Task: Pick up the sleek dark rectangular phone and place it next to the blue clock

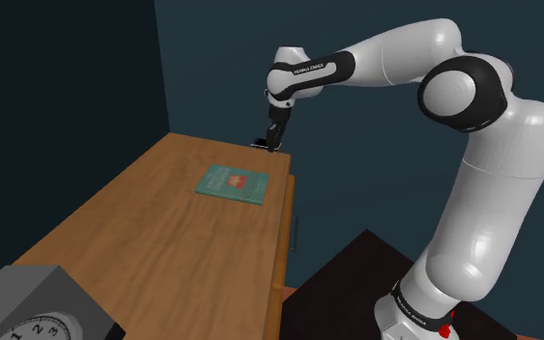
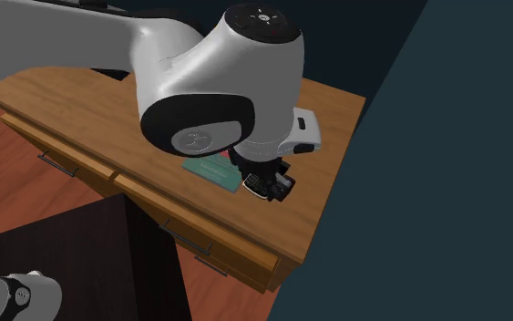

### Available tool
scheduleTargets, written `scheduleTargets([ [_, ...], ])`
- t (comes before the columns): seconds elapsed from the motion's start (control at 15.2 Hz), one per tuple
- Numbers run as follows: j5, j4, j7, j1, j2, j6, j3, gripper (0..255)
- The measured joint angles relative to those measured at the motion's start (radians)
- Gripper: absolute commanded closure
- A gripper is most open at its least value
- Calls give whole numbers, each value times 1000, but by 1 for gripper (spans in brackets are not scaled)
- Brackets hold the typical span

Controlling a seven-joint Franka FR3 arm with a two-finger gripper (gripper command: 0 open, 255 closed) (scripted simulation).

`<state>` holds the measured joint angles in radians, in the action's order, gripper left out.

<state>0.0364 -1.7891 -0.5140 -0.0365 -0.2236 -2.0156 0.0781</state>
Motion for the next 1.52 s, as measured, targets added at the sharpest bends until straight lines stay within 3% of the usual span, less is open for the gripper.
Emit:
scheduleTargets([
  [1.52, -5, 268, 7, 2, 33, 300, 2, 255],
])
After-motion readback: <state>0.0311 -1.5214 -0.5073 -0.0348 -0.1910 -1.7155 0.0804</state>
